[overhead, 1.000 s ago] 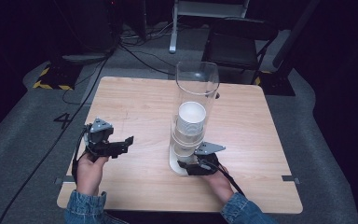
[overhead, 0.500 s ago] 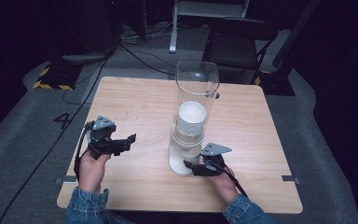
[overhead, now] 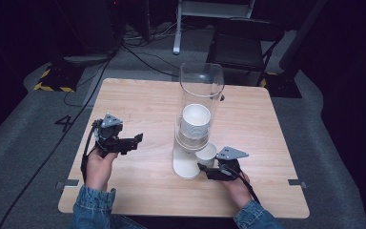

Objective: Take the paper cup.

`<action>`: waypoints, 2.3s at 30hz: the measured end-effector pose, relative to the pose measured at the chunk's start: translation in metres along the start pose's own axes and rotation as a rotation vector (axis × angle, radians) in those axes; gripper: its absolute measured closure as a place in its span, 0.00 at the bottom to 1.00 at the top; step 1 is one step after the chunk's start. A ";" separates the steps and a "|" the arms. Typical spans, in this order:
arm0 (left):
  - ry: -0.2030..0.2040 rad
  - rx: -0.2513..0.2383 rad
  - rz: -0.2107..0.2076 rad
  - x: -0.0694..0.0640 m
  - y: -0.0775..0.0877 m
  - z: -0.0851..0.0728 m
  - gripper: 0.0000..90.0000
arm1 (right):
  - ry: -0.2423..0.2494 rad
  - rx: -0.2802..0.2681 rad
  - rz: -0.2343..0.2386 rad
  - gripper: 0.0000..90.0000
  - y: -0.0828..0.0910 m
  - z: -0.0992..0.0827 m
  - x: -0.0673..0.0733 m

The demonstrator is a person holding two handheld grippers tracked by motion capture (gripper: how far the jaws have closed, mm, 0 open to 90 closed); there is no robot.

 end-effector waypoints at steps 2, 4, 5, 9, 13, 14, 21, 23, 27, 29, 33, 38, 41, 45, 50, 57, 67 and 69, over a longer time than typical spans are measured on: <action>-0.013 0.001 0.007 -0.001 0.000 0.002 0.17 | 0.000 0.001 -0.007 0.37 0.003 -0.001 -0.002; -0.017 -0.003 0.002 -0.002 0.000 0.003 0.17 | -0.004 0.000 -0.015 0.37 0.006 -0.001 -0.004; -0.021 -0.002 0.005 -0.001 0.001 0.003 0.17 | -0.008 -0.001 -0.015 0.37 0.008 -0.001 -0.005; -0.006 -0.004 0.009 0.001 0.002 0.002 0.17 | -0.023 -0.008 -0.017 0.37 0.011 -0.001 -0.009; 0.001 -0.009 0.009 0.002 0.003 0.002 0.17 | -0.033 -0.033 -0.027 0.37 0.016 0.003 -0.015; -0.004 -0.007 0.009 0.003 0.004 0.001 0.17 | -0.038 -0.039 -0.029 0.37 0.017 0.004 -0.016; -0.001 -0.001 0.019 0.006 0.007 -0.004 0.17 | -0.077 -0.081 -0.055 0.37 0.029 0.012 -0.034; 0.003 -0.001 0.019 0.007 0.008 -0.006 0.17 | -0.089 -0.091 -0.062 0.37 0.032 0.015 -0.040; 0.006 0.005 0.026 0.008 0.010 -0.010 0.17 | -0.100 -0.110 -0.084 0.37 0.039 0.020 -0.053; 0.007 0.006 0.029 0.008 0.011 -0.011 0.17 | -0.119 -0.109 -0.094 0.37 0.042 0.021 -0.061; 0.002 0.019 0.034 0.009 0.012 -0.015 0.17 | -0.149 -0.120 -0.122 0.37 0.050 0.022 -0.077; 0.009 0.027 0.041 0.011 0.015 -0.021 0.17 | -0.171 -0.128 -0.155 0.37 0.053 0.020 -0.099; 0.012 0.029 0.048 0.012 0.017 -0.024 0.17 | -0.165 -0.106 -0.193 0.37 0.054 0.018 -0.111; 0.014 0.037 0.054 0.014 0.018 -0.029 0.17 | -0.186 -0.093 -0.222 0.37 0.054 0.015 -0.126; 0.023 0.040 0.059 0.015 0.020 -0.033 0.17 | -0.216 -0.083 -0.246 0.37 0.052 0.007 -0.143; 0.027 0.051 0.067 0.017 0.021 -0.037 0.17 | -0.239 -0.042 -0.266 0.36 0.044 -0.004 -0.159; 0.024 0.056 0.064 0.016 0.019 -0.038 0.17 | -0.328 0.011 -0.251 0.36 0.031 -0.017 -0.167; 0.020 0.058 0.067 0.016 0.019 -0.038 0.17 | -0.331 0.030 -0.248 0.36 0.029 -0.019 -0.167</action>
Point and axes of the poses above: each handheld gripper's, and its own axes: y roughly backward along the jaws, z roughly out of its top, x roughly to its left, the point moved 6 cm from there along -y, roughly forward along the jaws, and after that the axes turned 7 degrees about x, right-handed, at the moved point
